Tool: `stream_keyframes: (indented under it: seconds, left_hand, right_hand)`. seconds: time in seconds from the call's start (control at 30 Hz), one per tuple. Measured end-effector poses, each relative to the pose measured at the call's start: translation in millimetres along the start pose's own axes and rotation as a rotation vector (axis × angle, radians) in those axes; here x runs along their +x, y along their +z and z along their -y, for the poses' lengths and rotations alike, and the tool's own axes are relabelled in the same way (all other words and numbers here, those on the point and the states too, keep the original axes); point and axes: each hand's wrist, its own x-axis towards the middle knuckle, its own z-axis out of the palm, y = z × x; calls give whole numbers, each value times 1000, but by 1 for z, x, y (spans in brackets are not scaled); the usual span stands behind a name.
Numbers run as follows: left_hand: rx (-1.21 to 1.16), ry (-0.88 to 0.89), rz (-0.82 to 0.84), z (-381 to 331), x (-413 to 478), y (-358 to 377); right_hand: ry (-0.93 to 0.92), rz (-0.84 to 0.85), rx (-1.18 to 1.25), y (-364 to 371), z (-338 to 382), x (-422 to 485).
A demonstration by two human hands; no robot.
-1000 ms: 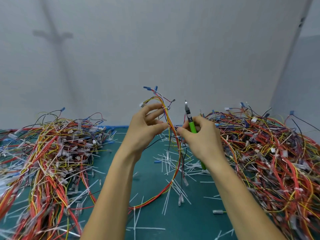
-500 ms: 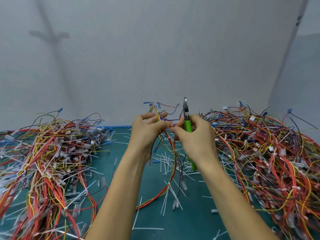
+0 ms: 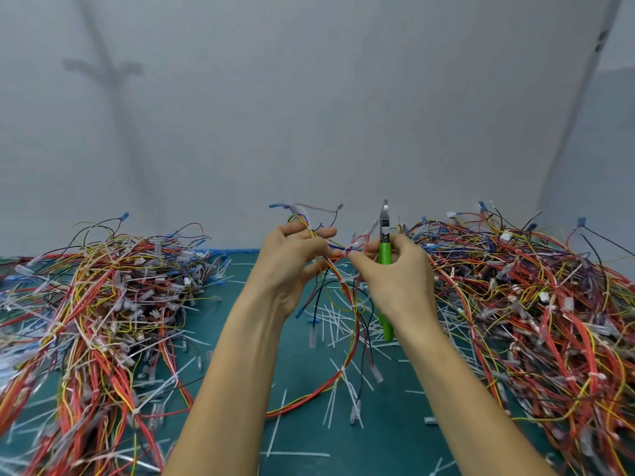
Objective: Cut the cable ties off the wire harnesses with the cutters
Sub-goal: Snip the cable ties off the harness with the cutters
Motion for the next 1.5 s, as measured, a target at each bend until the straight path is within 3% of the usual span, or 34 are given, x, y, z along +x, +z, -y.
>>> stream_keyframes:
  seconds: [0.13,0.27,0.37,0.57,0.83,1.0,1.27,1.37,1.5]
  left_hand:
    - [12,-13,-29,2,-3,7]
    - [222,74,-76,8,-3,9]
    - [257,40,-62,5,-4,5]
    - [288,-84,89,0,-7,-3]
    - [17,-83,54,0,-3,-8]
    - [-29,-5,-68,4,0,-5]
    - [-33,225,-298,9,6,0]
    - [-93,269,-328,10,5,2]
    - [-162,290,-345,10,2,9]
  right_hand:
    - [25,-42,130,2,-2,3]
    - [15,-13,220,1,-5,5]
    - [-9,23,273,-1,-6,5]
    - [-61,144,348,0,-2,3]
    - [-119,100,12,-3,5,-2]
    - [-202,35,-139,-9,10,-1]
    - [-278,-48,-138,-21,22,1]
    - [-256,77,-115,-22,27,0]
    - [-37,384,-85,-15,24,-2]
